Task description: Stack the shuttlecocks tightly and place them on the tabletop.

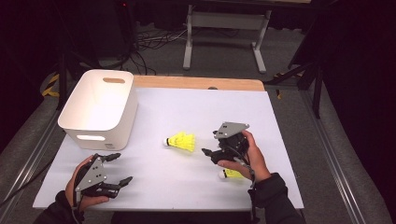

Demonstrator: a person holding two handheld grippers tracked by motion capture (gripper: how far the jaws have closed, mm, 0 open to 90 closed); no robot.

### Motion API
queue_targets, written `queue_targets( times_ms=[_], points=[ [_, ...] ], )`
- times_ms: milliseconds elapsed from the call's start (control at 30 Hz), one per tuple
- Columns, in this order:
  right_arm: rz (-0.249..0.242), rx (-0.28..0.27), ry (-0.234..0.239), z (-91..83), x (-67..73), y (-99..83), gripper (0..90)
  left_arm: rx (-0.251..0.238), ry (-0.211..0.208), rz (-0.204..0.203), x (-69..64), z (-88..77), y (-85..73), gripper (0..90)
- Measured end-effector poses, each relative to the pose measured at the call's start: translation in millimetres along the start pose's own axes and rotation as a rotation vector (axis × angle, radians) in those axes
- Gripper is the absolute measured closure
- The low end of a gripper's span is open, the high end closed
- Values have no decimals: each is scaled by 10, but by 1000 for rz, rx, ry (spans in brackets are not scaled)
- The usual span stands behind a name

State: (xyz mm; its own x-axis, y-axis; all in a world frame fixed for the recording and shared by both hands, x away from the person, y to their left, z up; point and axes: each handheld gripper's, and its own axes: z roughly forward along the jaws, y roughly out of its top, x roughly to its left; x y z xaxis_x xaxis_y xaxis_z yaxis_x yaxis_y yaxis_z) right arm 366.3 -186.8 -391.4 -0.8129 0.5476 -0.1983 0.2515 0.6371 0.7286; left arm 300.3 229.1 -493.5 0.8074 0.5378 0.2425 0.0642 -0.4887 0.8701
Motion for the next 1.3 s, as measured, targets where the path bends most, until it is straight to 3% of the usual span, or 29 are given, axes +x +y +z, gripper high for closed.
queue_targets(
  times_ms=[467,667,867,1067,1300],
  points=[
    [32,-47,-51,-284,8,-340,233,5,1,1,4,14,-2,148],
    [81,-78,-70,-373,-48,-525,208,7,2,2,4,20,-1,149],
    [95,-69,-80,-420,-40,-653,189,6,8,5,-1,6,-2,145],
    [109,-57,-69,-456,-15,-803,174,8,7,4,0,5,-4,142],
    [137,-88,-37,-527,13,-1048,168,4,12,-1,6,-2,-3,127]
  ],
)
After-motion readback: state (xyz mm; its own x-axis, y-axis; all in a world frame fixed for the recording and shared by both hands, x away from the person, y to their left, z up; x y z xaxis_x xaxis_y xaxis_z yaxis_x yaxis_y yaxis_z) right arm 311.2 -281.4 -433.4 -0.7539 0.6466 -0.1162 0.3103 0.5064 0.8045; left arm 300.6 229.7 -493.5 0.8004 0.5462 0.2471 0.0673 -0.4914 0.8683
